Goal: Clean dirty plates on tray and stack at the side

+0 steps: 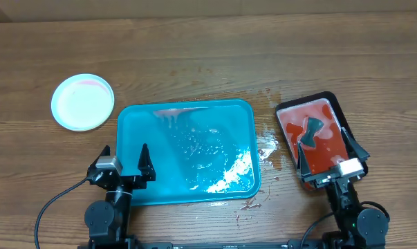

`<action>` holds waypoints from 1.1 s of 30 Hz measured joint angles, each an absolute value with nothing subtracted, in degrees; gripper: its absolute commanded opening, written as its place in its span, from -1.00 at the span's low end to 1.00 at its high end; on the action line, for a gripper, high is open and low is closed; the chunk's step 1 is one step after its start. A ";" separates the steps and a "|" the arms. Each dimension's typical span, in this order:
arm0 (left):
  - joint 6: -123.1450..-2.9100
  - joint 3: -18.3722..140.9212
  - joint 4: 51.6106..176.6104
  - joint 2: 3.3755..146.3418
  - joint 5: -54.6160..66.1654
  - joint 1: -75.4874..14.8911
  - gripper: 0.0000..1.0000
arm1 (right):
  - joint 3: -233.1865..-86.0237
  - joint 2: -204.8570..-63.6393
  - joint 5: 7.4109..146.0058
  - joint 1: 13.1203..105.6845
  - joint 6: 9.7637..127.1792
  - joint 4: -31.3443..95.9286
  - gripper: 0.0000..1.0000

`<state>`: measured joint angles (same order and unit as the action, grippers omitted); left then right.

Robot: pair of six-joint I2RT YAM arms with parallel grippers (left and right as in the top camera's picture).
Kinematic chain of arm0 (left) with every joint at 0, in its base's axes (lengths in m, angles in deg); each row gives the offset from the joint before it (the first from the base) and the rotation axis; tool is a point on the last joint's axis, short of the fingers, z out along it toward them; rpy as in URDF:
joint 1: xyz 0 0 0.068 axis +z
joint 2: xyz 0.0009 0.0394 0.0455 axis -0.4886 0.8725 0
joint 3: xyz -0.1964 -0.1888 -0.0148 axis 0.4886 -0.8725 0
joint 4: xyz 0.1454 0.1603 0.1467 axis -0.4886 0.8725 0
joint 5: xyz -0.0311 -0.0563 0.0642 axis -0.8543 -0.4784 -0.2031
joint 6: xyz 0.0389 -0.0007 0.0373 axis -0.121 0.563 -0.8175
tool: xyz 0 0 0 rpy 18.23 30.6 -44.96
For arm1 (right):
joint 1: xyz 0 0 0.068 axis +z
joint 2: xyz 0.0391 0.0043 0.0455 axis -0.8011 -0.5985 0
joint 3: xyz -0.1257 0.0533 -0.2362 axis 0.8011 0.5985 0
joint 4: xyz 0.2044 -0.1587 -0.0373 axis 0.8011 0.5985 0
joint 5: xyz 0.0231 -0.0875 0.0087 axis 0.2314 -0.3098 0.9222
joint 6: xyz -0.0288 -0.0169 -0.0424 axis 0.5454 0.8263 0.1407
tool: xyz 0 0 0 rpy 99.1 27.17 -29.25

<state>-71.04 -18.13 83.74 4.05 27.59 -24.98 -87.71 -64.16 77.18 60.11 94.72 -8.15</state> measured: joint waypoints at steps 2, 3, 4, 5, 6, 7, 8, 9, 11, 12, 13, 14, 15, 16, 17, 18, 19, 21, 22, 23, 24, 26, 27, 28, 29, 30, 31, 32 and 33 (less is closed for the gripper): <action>-71.04 -18.13 83.74 4.07 27.59 -24.98 0.99 | -86.96 -64.16 76.96 60.11 94.63 -7.78 1.00; -71.04 -18.13 83.74 4.05 27.59 -24.98 1.00 | -86.77 -64.16 76.57 60.13 94.66 -7.04 1.00; -71.04 -18.13 83.74 4.07 27.59 -24.98 0.99 | -86.77 -64.16 76.26 60.11 94.63 -6.91 1.00; -71.04 -18.13 83.76 4.07 27.59 -24.98 1.00 | -86.77 -64.16 76.13 60.03 94.66 -6.62 1.00; -71.04 -18.13 83.74 4.07 27.59 -24.98 1.00 | -86.77 -64.16 75.89 59.96 94.63 -5.64 1.00; -71.04 -18.13 83.76 4.07 27.59 -24.98 0.99 | -86.77 -64.16 75.82 59.87 94.61 -4.29 1.00; -71.04 -18.13 83.74 4.07 27.59 -24.98 0.99 | -86.77 -64.16 75.76 59.68 94.61 -2.67 1.00; -71.04 -18.13 83.74 4.07 27.59 -24.98 1.00 | -86.79 -64.16 75.69 59.57 94.61 -1.29 1.00; -71.04 -18.13 83.74 4.07 27.59 -24.98 1.00 | -86.77 -64.16 75.69 59.41 94.63 1.51 1.00; -71.04 -18.13 83.74 4.07 27.59 -24.98 0.99 | -86.77 -64.16 75.69 59.30 94.44 4.02 1.00; -71.04 -18.13 83.74 4.07 27.59 -24.98 1.00 | -86.77 -64.16 75.60 59.30 94.28 4.30 1.00; -71.04 -18.13 83.74 4.07 27.59 -24.98 1.00 | -86.77 -64.16 75.43 59.30 94.00 4.20 1.00; -71.04 -18.13 83.74 4.07 27.59 -24.98 1.00 | -86.77 -64.16 75.28 59.28 93.93 4.22 1.00; -71.04 -18.13 83.74 4.07 27.59 -24.98 1.00 | -86.77 -64.16 75.04 59.28 93.74 4.24 1.00; -71.04 -18.13 83.74 4.07 27.59 -24.98 1.00 | -86.77 -64.16 74.77 59.28 93.56 4.24 1.00; -71.04 -18.13 83.74 4.07 27.59 -24.98 0.99 | -86.77 -64.16 74.64 59.28 93.30 4.28 1.00; -71.04 -18.13 83.74 4.07 27.59 -24.98 1.00 | -86.77 -64.16 74.42 59.26 92.86 4.26 1.00; -71.04 -18.13 83.74 4.07 27.59 -24.98 0.99 | -86.77 -64.16 74.14 59.28 92.27 4.24 1.00; -71.04 -18.13 83.74 4.07 27.59 -24.98 0.99 | -86.77 -64.16 73.99 59.28 92.01 4.24 1.00; -71.04 -18.13 83.74 4.07 27.59 -24.98 0.99 | -86.77 -64.16 73.99 59.28 91.81 4.24 1.00; -71.04 -18.13 83.74 4.07 27.59 -24.98 1.00 | -86.77 -64.16 73.97 59.28 91.64 4.24 1.00; -71.04 -18.13 83.74 4.07 27.59 -24.98 1.00 | -86.77 -64.16 73.92 59.28 91.40 4.22 1.00; -71.04 -18.13 83.74 4.07 27.59 -24.98 1.00 | -86.79 -64.16 73.88 59.26 91.38 4.24 1.00; -71.04 -18.13 83.74 4.07 27.59 -24.98 1.00 | -86.77 -64.16 73.79 59.28 91.36 4.24 1.00; -71.04 -18.13 83.74 4.07 27.59 -24.98 0.99 | -86.77 -64.16 73.77 59.26 91.36 4.24 1.00; -71.04 -18.13 83.74 4.07 27.59 -24.98 0.99 | -86.77 -64.16 73.77 59.26 91.36 4.24 1.00; -71.04 -18.13 83.74 4.07 27.59 -24.98 1.00 | -86.77 -64.16 73.75 59.28 91.33 4.22 1.00; -71.04 -18.13 83.74 4.07 27.59 -24.98 0.99 | -86.77 -64.16 73.77 59.28 91.33 4.24 1.00; -71.04 -18.13 83.74 4.07 27.61 -24.98 0.99 | -86.77 -64.16 73.77 59.28 91.33 4.22 1.00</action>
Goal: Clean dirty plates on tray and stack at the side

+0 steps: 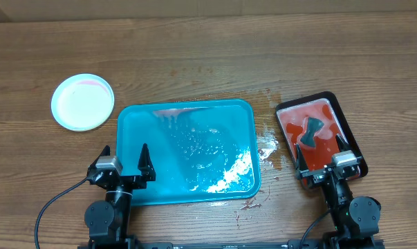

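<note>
A white plate point(82, 102) with a faint pink smear at its far rim lies on the table, left of and behind the blue tray point(135, 124). The tray holds water and white foam and has no plates in it. My left gripper point(125, 155) stands open at the tray's front left corner with nothing between its fingers. My right gripper point(319, 151) is open over the near end of a black dish point(343, 111) of red liquid. A dark sponge point(310, 131) lies in that dish just beyond the fingers.
Water is splashed on the wood between the blue tray and the black dish point(269, 149). The wooden table point(215, 55) stretches behind both.
My right gripper has shifted slightly to the left at the near end of the black dish, still open. The left arm, plate, tray and sponge have not moved.
</note>
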`<action>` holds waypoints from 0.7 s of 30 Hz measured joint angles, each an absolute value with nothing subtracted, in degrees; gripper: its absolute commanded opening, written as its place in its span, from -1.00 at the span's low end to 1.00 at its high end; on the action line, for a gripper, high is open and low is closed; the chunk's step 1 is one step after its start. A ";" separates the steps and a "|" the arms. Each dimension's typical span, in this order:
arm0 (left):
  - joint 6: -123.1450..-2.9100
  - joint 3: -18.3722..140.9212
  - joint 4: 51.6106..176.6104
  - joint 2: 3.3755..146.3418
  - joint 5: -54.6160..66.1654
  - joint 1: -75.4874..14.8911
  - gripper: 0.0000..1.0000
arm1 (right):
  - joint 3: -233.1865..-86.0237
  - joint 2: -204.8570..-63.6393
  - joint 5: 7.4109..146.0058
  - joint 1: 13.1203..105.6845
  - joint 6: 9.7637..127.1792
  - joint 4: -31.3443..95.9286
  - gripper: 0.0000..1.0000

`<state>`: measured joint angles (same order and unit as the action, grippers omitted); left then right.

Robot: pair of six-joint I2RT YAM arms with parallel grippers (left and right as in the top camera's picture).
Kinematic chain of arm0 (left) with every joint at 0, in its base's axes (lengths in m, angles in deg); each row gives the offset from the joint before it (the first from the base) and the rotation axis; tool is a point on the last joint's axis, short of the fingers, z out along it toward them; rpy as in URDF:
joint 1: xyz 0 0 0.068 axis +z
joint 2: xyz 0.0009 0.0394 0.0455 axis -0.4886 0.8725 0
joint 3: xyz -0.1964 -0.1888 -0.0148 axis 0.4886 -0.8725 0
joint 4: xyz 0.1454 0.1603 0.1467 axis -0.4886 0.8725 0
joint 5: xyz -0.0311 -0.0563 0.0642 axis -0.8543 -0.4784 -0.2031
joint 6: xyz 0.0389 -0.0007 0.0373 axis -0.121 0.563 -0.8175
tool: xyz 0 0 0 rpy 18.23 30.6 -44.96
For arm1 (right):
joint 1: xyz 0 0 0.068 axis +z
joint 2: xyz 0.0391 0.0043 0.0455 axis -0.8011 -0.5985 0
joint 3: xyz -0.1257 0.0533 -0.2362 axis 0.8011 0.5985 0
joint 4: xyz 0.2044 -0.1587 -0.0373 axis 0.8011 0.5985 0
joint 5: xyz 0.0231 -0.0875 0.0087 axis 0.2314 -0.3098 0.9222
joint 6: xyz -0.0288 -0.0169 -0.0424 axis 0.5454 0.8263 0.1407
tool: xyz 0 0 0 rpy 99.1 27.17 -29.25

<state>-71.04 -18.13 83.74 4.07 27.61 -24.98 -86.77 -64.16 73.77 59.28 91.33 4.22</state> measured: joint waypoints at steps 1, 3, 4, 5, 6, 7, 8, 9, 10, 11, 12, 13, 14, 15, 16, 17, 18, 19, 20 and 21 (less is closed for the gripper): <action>-71.04 -18.13 83.74 4.07 27.59 -24.98 0.99 | -86.77 -64.16 73.77 59.28 91.31 4.24 1.00; -71.04 -18.13 83.74 4.07 27.59 -24.98 0.99 | -86.77 -64.16 73.77 59.26 91.31 4.24 1.00; -71.04 -18.13 83.74 4.07 27.59 -24.98 0.99 | -86.77 -64.16 73.75 59.28 91.31 4.24 1.00; -71.04 -18.13 83.74 4.07 27.59 -24.98 0.99 | -86.77 -64.16 73.75 59.26 91.29 4.26 1.00; -71.04 -18.13 83.74 4.05 27.59 -24.98 1.00 | -86.77 -64.16 73.75 59.28 91.27 4.24 1.00; -71.04 -18.13 83.74 4.07 27.61 -24.98 1.00 | -86.77 -64.16 73.77 59.26 91.27 4.26 1.00; -71.04 -18.13 83.74 4.07 27.59 -24.98 1.00 | -86.77 -64.16 73.75 59.28 91.27 4.24 1.00; -71.04 -18.13 83.74 4.07 27.59 -24.98 0.99 | -86.77 -64.16 73.77 59.28 91.20 4.22 1.00; -71.04 -18.13 83.74 4.07 27.59 -24.98 0.99 | -86.77 -64.16 73.75 59.28 91.20 4.24 1.00; -71.04 -18.13 83.74 4.07 27.59 -24.98 1.00 | -86.77 -64.16 73.75 59.28 91.18 4.24 1.00; -71.04 -18.13 83.74 4.07 27.57 -24.98 0.99 | -86.77 -64.16 73.77 59.28 91.16 4.22 1.00; -71.04 -18.13 83.74 4.07 27.59 -24.98 0.99 | -86.77 -64.16 73.75 59.28 91.14 4.24 1.00; -71.04 -18.13 83.74 4.07 27.59 -24.98 1.00 | -86.77 -64.16 73.77 59.28 91.14 4.22 1.00; -71.04 -18.13 83.74 4.07 27.57 -24.98 1.00 | -86.79 -64.16 73.75 59.28 91.16 4.22 1.00; -71.04 -18.13 83.74 4.07 27.59 -24.98 1.00 | -86.77 -64.16 73.75 59.26 91.14 4.22 1.00; -71.04 -18.13 83.74 4.07 27.57 -24.98 0.99 | -86.77 -64.16 73.75 59.28 91.12 4.24 1.00; -71.04 -18.13 83.74 4.07 27.57 -24.98 0.99 | -86.77 -64.16 73.75 59.28 91.16 4.22 1.00; -71.04 -18.13 83.74 4.07 27.59 -24.98 0.99 | -86.77 -64.16 73.77 59.28 91.16 4.22 1.00; -71.04 -18.13 83.74 4.07 27.57 -24.98 0.99 | -86.77 -64.16 73.75 59.26 91.14 4.22 1.00; -71.04 -18.13 83.74 4.07 27.57 -24.98 1.00 | -86.77 -64.16 73.75 59.26 91.14 4.22 1.00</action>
